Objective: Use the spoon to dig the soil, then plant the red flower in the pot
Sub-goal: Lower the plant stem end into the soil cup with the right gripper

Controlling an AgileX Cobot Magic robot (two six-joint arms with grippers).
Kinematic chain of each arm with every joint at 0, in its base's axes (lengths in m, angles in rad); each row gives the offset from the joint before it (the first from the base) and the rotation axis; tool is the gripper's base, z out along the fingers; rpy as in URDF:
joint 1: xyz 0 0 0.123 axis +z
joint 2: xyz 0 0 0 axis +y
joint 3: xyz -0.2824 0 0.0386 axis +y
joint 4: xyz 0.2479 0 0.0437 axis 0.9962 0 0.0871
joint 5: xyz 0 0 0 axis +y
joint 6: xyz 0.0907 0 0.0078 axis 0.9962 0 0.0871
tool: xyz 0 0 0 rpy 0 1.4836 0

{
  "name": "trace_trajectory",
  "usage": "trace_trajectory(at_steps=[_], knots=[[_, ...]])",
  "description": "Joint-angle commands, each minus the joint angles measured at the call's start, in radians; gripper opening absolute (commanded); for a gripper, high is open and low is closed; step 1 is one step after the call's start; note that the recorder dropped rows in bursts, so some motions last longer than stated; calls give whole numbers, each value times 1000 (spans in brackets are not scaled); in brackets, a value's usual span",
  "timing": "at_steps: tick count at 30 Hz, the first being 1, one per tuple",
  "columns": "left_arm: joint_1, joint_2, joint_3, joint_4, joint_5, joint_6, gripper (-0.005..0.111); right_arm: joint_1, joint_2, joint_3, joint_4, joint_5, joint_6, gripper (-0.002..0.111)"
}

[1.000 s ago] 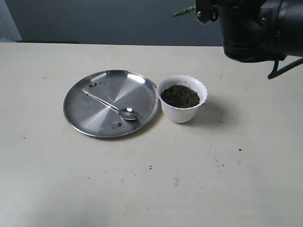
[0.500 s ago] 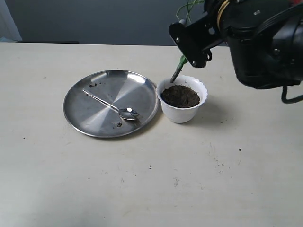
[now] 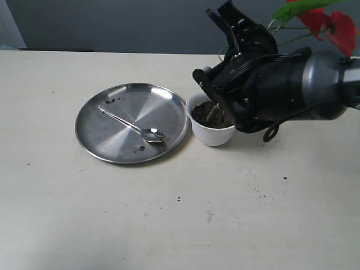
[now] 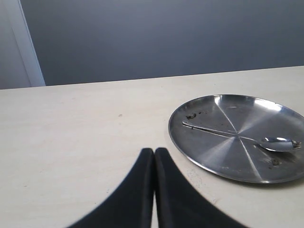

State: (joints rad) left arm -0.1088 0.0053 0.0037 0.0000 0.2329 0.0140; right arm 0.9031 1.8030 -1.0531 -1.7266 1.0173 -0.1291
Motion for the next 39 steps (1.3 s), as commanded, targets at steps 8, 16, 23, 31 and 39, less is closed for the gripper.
trace_trajectory(at_steps=[8,16,23,31,39], knots=[[-3,-5,-4,0,-1,-4,0,-29,84,-127,-18,87,-149,-1],[-3,-5,-4,0,-1,-4,0,-43,66,-129,-18,101,-140,-1],[-3,-5,-4,0,-1,-4,0,-45,74,-129,-18,23,-147,-1],[-3,-5,-4,0,-1,-4,0,-45,82,-129,-18,-48,-175,-1],[-3,-5,-4,0,-1,-4,0,-45,126,-129,-18,-40,-185,-1]])
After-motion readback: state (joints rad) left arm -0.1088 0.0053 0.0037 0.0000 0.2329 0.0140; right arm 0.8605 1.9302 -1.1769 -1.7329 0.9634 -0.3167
